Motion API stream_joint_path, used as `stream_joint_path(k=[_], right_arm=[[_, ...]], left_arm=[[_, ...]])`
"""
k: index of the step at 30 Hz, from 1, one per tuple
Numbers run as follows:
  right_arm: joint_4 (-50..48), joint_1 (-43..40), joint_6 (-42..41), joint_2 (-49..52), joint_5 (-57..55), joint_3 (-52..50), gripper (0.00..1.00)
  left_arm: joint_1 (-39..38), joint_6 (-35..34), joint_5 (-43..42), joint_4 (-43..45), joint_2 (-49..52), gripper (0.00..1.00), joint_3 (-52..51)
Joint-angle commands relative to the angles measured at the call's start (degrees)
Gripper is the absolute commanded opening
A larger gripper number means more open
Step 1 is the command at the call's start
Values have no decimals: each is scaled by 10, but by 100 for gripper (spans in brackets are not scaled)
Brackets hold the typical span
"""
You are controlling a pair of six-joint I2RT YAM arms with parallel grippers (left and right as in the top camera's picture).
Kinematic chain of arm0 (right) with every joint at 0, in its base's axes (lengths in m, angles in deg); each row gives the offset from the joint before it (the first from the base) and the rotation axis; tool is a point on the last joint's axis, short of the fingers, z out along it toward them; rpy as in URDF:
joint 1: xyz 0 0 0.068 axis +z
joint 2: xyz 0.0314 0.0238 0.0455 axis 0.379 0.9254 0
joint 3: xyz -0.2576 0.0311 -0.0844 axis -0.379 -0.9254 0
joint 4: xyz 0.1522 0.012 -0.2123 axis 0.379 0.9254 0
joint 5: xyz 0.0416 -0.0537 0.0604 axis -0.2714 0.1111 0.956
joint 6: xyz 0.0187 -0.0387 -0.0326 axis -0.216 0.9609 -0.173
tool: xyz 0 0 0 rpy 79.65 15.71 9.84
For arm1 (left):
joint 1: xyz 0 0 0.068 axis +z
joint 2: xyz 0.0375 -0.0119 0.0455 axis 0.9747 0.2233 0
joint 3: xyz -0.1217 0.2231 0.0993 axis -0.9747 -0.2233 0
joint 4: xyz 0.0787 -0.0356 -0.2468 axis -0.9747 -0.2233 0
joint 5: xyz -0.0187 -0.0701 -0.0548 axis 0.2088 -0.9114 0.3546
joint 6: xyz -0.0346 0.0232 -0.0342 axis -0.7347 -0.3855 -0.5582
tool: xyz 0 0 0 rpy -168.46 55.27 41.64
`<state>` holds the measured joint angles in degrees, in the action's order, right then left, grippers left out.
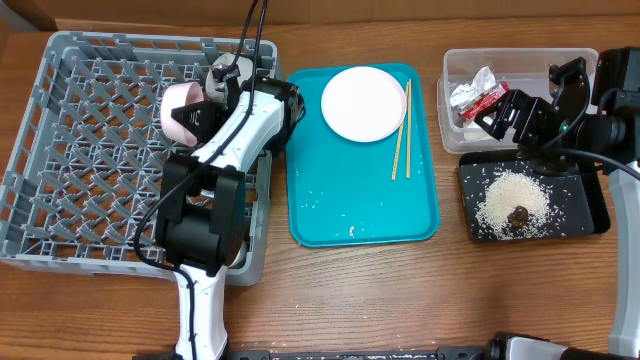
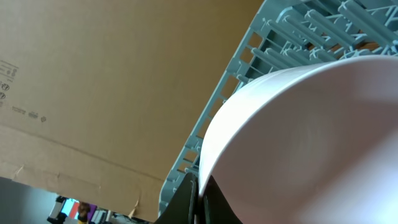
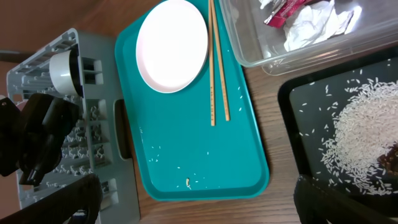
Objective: Sort waste into correct bins and load items into the dishwasher
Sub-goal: 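Lower the pink bowl into the rack and open the left gripper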
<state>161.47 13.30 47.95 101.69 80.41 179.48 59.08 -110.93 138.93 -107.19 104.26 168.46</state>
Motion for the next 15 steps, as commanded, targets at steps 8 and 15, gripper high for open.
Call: stream_joint_path(k=[8,15], right_arm=[[-2,-2,2,1,-2,3,100],[-2,-2,2,1,-2,3,100]], left_arm=[[-32,-18,-160,9,7,4,-1],[-33,-11,-226,5,7,33,0]])
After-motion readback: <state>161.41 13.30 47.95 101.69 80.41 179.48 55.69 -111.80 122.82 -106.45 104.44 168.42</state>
